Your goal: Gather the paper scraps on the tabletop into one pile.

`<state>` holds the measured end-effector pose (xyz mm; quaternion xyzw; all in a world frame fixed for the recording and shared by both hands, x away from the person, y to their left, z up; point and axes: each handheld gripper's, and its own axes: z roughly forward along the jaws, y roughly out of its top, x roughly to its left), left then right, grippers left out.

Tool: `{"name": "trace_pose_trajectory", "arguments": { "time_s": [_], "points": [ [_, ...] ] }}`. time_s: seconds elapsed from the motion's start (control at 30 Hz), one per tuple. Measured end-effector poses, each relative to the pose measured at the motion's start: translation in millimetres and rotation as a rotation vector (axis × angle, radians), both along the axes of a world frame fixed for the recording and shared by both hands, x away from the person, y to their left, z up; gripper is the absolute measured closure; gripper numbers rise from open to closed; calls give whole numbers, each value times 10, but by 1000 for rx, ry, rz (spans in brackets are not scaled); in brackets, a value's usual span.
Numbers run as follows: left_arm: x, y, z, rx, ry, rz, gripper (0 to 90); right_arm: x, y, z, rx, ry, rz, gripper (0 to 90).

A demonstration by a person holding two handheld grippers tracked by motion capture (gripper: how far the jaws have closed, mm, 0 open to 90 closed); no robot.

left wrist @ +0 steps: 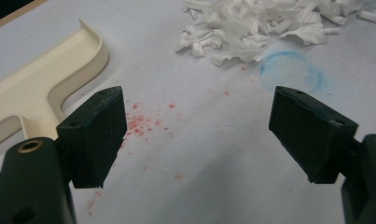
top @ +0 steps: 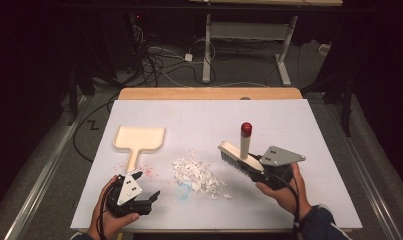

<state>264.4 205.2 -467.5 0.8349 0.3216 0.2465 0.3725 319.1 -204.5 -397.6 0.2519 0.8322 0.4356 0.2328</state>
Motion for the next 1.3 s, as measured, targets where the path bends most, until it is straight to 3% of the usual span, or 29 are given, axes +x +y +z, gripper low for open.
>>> {"name": "trace_pose_trajectory", "arguments": {
  "time_s": [0.07,0.13,0.27,0.37,0.43,0.57,0.7,0.77,1.0,1.13,1.3],
  "points": [
    [4,-2,3,4,-13,-9,183,-76,-129,-11,-13,15,38,679],
    [1,-12,-4,4,2,-6,183,-160,-237,-39,-17,30,65,679],
    [9,-27,-9,10,6,-9,183,-313,-355,-160,-63,73,79,680],
    [15,-24,-8,15,-3,-14,183,-395,-364,-219,-95,104,120,680],
    [13,-27,-15,10,12,-12,183,-428,-355,-229,-103,123,152,680],
    [17,-32,-20,15,13,-18,183,-416,-218,-270,-83,134,181,680],
    [34,-41,-22,7,16,-19,183,-372,54,-318,-88,95,205,680],
    [42,-55,-19,3,13,-24,183,-306,174,-338,-68,101,214,680],
    [52,-67,-27,9,16,-35,183,-136,505,-316,-30,48,211,680],
    [41,-54,-22,7,12,-33,183,-116,530,-216,-9,20,209,680],
    [22,-33,-14,7,9,-24,184,-160,325,-78,26,9,194,679]
  ]
}}
